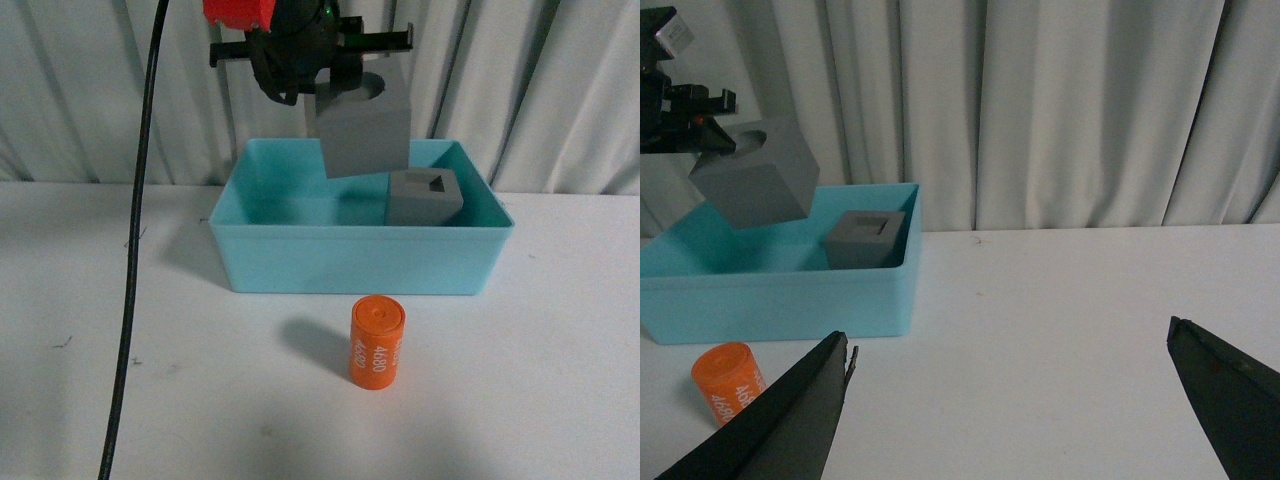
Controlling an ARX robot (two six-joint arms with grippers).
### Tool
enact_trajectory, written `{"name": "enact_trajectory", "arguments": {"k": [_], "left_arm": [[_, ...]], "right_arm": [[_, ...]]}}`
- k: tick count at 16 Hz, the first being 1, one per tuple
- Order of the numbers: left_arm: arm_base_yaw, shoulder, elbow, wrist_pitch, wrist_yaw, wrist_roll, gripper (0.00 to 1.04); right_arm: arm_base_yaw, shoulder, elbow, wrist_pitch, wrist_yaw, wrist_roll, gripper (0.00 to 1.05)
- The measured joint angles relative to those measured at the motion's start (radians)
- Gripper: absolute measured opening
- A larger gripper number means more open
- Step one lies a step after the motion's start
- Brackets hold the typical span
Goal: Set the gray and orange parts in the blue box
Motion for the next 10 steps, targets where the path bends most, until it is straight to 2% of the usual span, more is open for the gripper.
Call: {"name": "enact_trajectory", "arguments": {"k": [10], "left_arm": [[0.079,0.121,-0.015,0.122,-0.012,0.152,0.21]], "right_arm": [[0.000,0.000,0.000,0.000,0.000,0.000,0.98]]}}
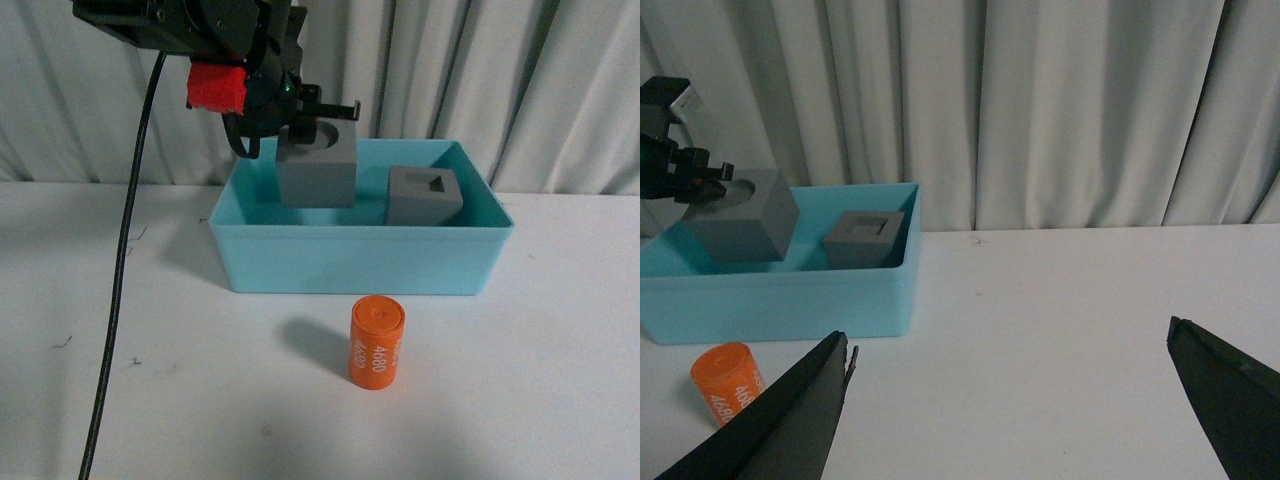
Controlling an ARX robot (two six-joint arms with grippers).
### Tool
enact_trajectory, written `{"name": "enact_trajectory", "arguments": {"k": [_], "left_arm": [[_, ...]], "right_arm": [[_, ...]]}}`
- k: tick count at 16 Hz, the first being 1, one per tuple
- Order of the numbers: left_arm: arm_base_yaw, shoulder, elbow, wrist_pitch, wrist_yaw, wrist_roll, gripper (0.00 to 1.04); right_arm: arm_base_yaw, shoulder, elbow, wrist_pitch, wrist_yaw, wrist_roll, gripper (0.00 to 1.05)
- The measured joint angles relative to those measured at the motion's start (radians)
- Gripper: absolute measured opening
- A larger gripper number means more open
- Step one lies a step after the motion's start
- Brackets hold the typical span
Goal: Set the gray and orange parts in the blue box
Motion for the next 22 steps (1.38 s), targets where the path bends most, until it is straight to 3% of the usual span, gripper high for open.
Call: {"name": "enact_trajectory", "arguments": {"k": [16,17,22], "left_arm": [[0.047,0.060,-0.027,0.058,0.011,0.136,0.21],[0.047,0.063,-0.027,0.054,0.012,0.137,0.37],[0.047,0.046,-0.042,0.027,0.027,0.090,0.93]], "right_arm": [[0.000,0.000,0.000,0.000,0.000,0.000,0.98],[0.000,0.000,0.000,0.000,0.000,0.000,0.98],[0.000,0.000,0.000,0.000,0.000,0.000,0.98]]}}
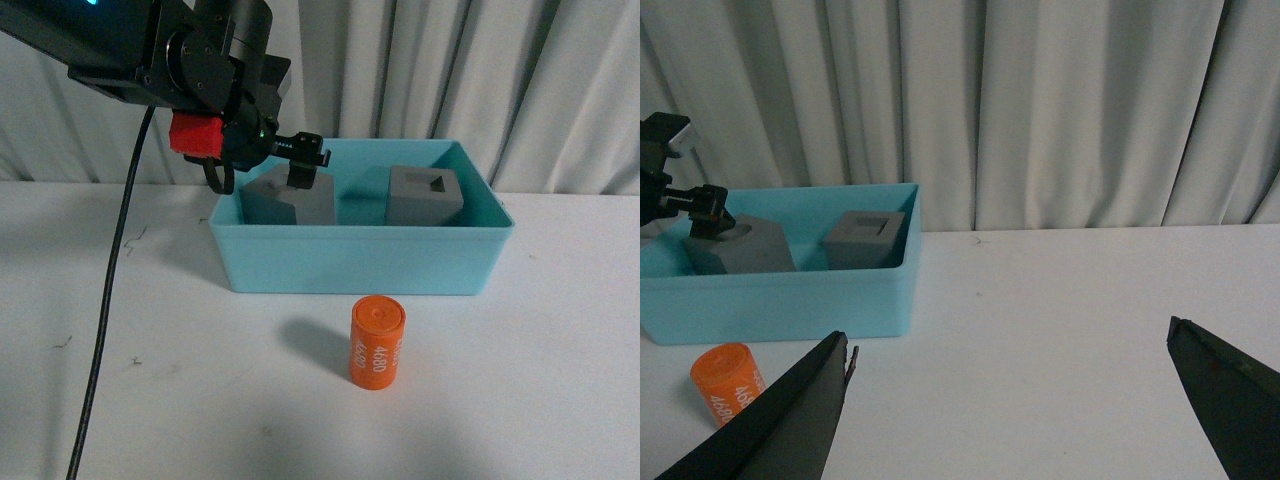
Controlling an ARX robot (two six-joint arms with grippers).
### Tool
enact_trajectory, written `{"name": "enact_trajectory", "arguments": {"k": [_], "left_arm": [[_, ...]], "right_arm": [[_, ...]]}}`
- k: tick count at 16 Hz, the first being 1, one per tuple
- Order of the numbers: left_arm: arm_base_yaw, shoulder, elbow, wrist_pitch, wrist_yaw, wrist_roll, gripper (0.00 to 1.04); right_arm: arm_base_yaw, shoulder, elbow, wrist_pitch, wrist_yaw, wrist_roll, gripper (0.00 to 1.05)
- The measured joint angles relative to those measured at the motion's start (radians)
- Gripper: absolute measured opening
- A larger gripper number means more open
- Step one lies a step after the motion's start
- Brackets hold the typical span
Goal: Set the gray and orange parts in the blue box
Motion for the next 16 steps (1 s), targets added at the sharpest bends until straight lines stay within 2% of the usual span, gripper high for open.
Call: {"name": "enact_trajectory", "arguments": {"k": [1,2,4,6,8,10,12,13,14,15,16], "left_arm": [[0.000,-0.034,-0.029,-0.006,0.019,-0.033,1.00],[-0.004,-0.091,-0.064,-0.003,0.043,-0.087,0.97],[-0.008,-0.211,-0.146,0.039,0.087,-0.172,0.98],[-0.039,-0.698,-0.558,0.157,0.185,-0.354,0.98],[-0.026,-0.994,-0.906,0.174,0.256,-0.444,0.98],[0.014,-1.209,-1.163,0.182,0.264,-0.483,0.98],[0.092,-1.375,-1.389,0.135,0.313,-0.558,0.98],[0.085,-1.361,-1.514,0.297,0.245,-0.553,0.94],[0.060,-1.305,-1.613,0.565,0.110,-0.444,0.83],[0.066,-1.293,-1.694,0.758,0.029,-0.336,0.75],[0.108,-1.324,-1.756,0.935,-0.013,-0.208,0.62]], "right_arm": [[0.000,0.000,0.000,0.000,0.000,0.000,0.98],[0.000,0.000,0.000,0.000,0.000,0.000,0.98],[0.000,0.000,0.000,0.000,0.000,0.000,0.98],[0.000,0.000,0.000,0.000,0.000,0.000,0.98],[0.000,0.000,0.000,0.000,0.000,0.000,0.98],[0.000,0.000,0.000,0.000,0.000,0.000,0.98],[0.000,0.000,0.000,0.000,0.000,0.000,0.98],[0.000,0.000,0.000,0.000,0.000,0.000,0.98],[0.000,0.000,0.000,0.001,-0.004,0.000,0.98],[-0.002,0.000,0.000,-0.001,0.005,0.000,0.98],[0.000,0.000,0.000,-0.001,0.003,0.000,0.98]]}}
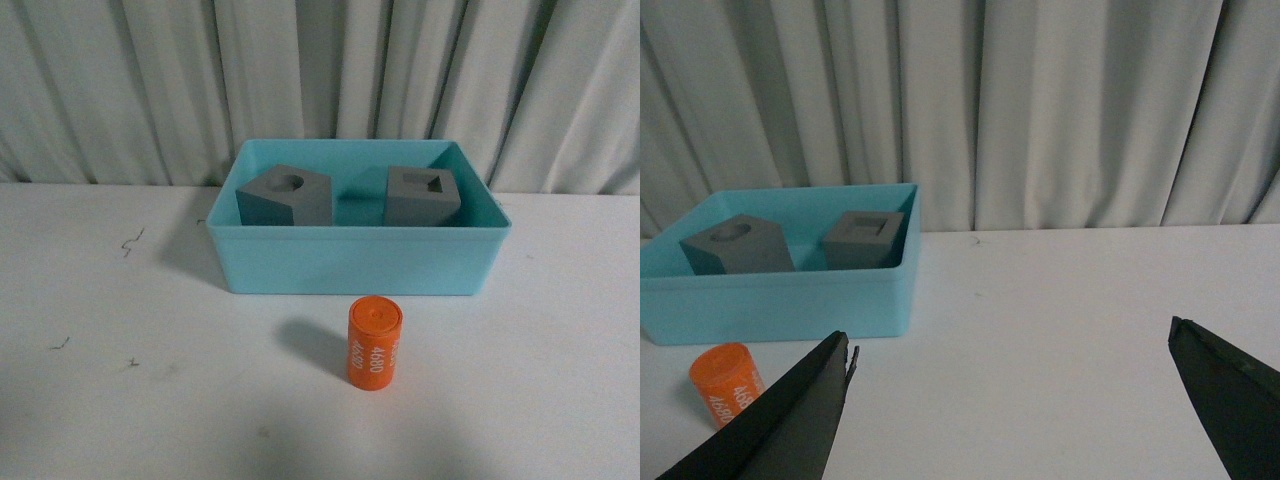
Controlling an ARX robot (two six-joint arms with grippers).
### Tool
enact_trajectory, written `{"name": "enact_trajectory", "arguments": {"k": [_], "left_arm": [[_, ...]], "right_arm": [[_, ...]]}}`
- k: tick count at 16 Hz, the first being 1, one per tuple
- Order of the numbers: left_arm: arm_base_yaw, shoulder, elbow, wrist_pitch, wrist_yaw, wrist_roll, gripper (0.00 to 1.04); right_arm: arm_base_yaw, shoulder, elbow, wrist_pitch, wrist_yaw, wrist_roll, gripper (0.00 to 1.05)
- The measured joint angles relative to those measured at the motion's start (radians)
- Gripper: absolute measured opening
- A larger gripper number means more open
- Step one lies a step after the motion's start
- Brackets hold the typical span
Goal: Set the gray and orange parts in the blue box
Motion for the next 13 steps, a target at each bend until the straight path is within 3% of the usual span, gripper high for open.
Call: {"name": "enact_trajectory", "arguments": {"k": [2,6,7,8,9,10,13], "left_arm": [[0.019,-0.085,-0.008,0.056,0.015,0.081,0.47],[0.072,-0.260,-0.049,-0.104,0.071,0.148,0.07],[0.077,-0.293,-0.052,-0.122,0.075,0.148,0.01],[0.091,-0.336,-0.052,-0.154,0.093,0.151,0.02],[0.162,-0.394,-0.056,-0.204,0.164,0.153,0.02],[0.184,-0.427,-0.060,-0.240,0.161,0.152,0.02],[0.175,-0.548,-0.060,-0.346,0.179,0.153,0.02]], "right_arm": [[0.000,0.000,0.000,-0.001,-0.001,0.000,0.98],[0.000,0.000,0.000,0.000,-0.002,0.000,0.98],[0.000,0.000,0.000,0.000,-0.002,0.000,0.98],[0.000,0.000,0.000,0.000,-0.002,0.000,0.98],[0.000,0.000,0.000,0.001,-0.002,0.000,0.98],[0.000,0.000,0.000,0.000,-0.002,0.000,0.98],[0.000,0.000,0.000,0.000,-0.002,0.000,0.98]]}}
